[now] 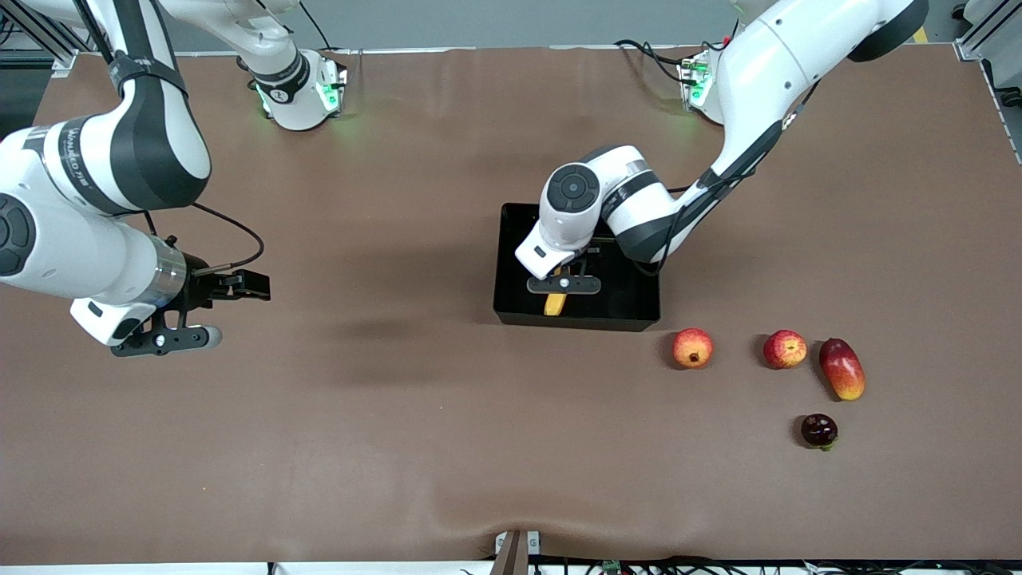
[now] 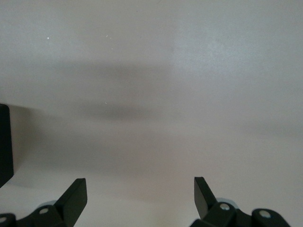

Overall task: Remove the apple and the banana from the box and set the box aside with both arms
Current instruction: 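Move the left gripper into the tray and grasp the yellow banana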

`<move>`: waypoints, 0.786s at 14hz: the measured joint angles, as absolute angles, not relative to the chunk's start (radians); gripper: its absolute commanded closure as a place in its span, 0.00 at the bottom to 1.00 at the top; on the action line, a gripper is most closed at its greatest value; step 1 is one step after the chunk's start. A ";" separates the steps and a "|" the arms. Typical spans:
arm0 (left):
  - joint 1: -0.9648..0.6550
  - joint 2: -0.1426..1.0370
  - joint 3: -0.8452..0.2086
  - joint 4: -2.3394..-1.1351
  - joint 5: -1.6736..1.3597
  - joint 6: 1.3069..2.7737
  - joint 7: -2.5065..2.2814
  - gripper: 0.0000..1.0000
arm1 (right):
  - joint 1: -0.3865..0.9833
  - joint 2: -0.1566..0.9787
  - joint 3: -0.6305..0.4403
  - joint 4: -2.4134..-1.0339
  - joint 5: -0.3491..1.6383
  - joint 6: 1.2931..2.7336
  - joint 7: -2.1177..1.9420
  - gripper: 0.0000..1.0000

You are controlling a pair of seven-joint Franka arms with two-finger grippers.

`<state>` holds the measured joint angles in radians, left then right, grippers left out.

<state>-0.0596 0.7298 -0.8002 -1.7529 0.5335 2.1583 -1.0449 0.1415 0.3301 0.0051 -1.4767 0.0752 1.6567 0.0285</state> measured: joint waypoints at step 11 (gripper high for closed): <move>-0.142 0.781 -0.703 -1.754 0.534 2.238 -1.065 0.61 | 0.142 0.330 0.005 -1.477 0.075 1.656 0.029 0.00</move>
